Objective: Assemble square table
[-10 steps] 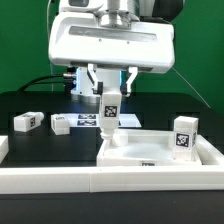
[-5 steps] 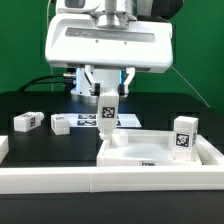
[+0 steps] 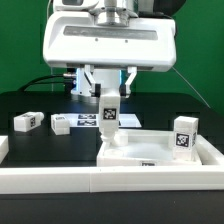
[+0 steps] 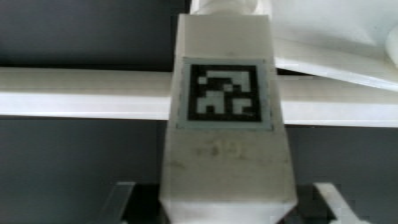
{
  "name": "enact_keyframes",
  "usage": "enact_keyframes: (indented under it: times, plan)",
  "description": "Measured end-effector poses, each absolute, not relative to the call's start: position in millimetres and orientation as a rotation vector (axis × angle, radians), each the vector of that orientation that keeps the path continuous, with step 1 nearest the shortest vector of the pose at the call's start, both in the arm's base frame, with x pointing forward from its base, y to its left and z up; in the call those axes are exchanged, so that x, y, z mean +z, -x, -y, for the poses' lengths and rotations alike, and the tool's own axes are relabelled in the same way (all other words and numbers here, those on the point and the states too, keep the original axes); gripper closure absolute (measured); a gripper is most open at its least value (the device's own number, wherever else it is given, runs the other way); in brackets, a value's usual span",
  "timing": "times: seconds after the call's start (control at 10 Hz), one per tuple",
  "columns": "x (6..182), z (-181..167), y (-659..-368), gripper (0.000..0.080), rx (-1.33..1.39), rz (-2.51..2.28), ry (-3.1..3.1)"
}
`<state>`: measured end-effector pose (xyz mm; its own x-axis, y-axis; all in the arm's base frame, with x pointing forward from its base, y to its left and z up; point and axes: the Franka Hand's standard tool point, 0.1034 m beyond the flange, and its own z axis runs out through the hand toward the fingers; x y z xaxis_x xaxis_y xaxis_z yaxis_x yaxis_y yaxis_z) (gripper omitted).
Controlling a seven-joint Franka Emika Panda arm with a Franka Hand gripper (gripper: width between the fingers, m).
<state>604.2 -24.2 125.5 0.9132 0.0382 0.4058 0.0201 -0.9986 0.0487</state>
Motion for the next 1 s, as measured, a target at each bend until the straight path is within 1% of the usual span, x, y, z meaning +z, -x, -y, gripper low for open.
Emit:
enact_keyframes:
  times: [0.1,0.3,0.5,1.0]
  plan:
    - [126.1,26,-605,0.0509,0.682,-0.047,-3.011]
    - [124.5,23,-605,0.0509,0.675,-0.038,-3.017]
    - [127.5,20,-608,0.0509,0.737,-0.031,-2.998]
    - [125.4,15,-611,0.0509,0.754,-0.041,-2.991]
